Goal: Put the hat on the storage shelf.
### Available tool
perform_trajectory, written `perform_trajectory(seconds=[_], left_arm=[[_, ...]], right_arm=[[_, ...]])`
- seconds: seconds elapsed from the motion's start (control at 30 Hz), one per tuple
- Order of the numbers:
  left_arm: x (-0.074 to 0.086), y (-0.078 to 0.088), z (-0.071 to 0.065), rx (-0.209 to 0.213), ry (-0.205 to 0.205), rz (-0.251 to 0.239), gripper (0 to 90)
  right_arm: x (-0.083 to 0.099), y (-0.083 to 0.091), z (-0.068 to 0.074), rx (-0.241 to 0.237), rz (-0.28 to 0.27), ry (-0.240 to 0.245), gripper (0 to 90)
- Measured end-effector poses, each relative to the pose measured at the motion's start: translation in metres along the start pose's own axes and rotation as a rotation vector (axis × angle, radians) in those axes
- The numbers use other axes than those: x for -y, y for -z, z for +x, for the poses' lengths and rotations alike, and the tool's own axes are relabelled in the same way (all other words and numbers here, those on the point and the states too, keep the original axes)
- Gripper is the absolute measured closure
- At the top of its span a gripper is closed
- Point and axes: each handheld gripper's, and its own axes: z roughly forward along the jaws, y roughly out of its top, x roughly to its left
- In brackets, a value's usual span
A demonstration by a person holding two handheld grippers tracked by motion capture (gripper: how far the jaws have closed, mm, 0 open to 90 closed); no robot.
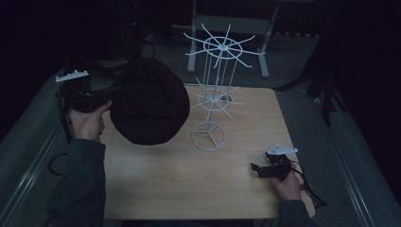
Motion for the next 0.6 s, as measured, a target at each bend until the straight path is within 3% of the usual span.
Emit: perform_trajectory(seconds=[0.6], left_arm=[[-0.0105, 0.0004, -0.0064, 0.03, 0.007, -0.026, 78.5]], right_arm=[[0.0, -0.0001, 0.0001, -0.001, -0.001, -0.001, 12.4]])
